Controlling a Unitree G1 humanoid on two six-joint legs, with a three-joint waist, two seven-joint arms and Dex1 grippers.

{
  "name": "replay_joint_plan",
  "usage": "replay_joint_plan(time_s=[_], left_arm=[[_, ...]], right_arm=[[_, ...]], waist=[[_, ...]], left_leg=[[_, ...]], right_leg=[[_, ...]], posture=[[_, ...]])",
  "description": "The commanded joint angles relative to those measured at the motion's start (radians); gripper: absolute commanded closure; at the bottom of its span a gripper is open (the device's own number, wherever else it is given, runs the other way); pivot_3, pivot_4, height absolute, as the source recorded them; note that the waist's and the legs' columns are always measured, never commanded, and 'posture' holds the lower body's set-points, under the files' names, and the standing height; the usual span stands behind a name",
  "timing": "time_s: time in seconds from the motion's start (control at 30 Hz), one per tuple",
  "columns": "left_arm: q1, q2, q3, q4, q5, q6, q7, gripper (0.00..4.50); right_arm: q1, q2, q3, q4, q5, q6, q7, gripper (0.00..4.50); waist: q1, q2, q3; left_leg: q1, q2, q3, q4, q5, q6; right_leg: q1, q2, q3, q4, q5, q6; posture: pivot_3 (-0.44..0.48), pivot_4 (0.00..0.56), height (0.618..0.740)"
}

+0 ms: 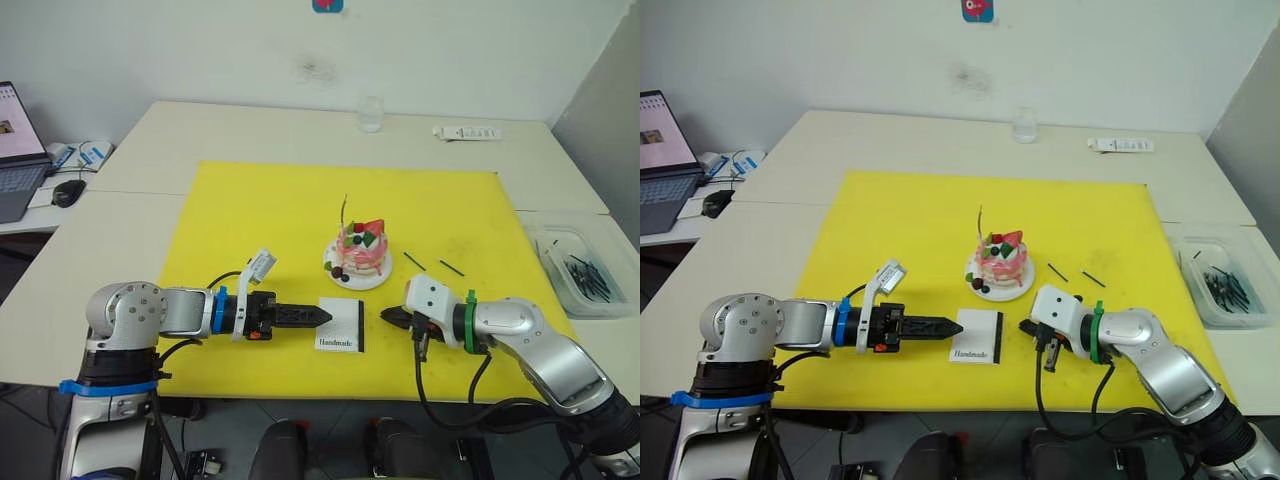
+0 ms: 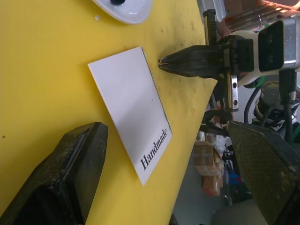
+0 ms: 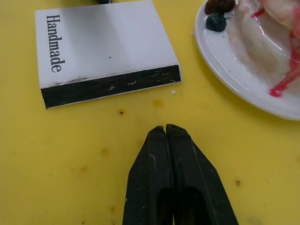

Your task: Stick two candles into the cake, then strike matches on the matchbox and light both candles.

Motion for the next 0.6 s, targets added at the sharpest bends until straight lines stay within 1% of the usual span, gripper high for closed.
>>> replay_joint_plan(time_s=[0.03,0.2,0.33,0.5,0.6], left_arm=[[0.000,-0.025,0.009,0.006,0.008,0.005,0.022,0.00],[0.014,-0.077,-0.002,0.001,0.032,0.005,0.046,0.00],[0.025,-0.085,-0.011,-0.011,0.043,0.005,0.046,0.00],[0.042,-0.091,-0.022,-0.018,0.063,-0.009,0.043,0.00],[0.052,-0.097,-0.033,-0.026,0.070,-0.016,0.042,0.00]], right_arm=[[-0.026,0.003,0.001,-0.028,-0.006,0.011,0.011,4.47],[-0.051,-0.005,0.029,-0.027,-0.024,0.034,0.034,4.47],[-0.065,-0.016,0.066,-0.018,-0.044,0.050,0.058,4.47],[-0.068,0.009,0.086,-0.008,-0.043,0.062,0.066,4.47],[-0.087,0.046,0.118,0.012,-0.050,0.053,0.069,4.47]], waist=[[0.000,0.000,0.000],[0.003,0.000,0.000],[0.004,0.000,0.000],[0.004,0.000,-0.002],[0.003,0.000,-0.002]], left_leg=[[0.000,0.000,0.000,0.000,0.000,0.000],[0.000,-0.001,0.000,0.001,0.000,0.000],[0.000,-0.002,0.000,0.001,0.000,0.000],[0.001,-0.002,0.000,0.001,0.000,0.000],[0.001,-0.002,0.000,0.001,0.000,0.000]], right_leg=[[0.000,0.000,0.000,0.000,0.000,0.000],[0.001,-0.001,0.000,0.000,0.000,0.000],[0.001,-0.002,0.001,-0.001,0.000,0.000],[0.002,-0.002,0.000,-0.001,0.000,0.000],[0.002,-0.002,0.000,-0.001,0.000,0.000]], posture=[[0.000,0.150,0.727],[0.000,0.150,0.727],[0.000,0.150,0.727],[0.000,0.150,0.727],[0.000,0.150,0.727]])
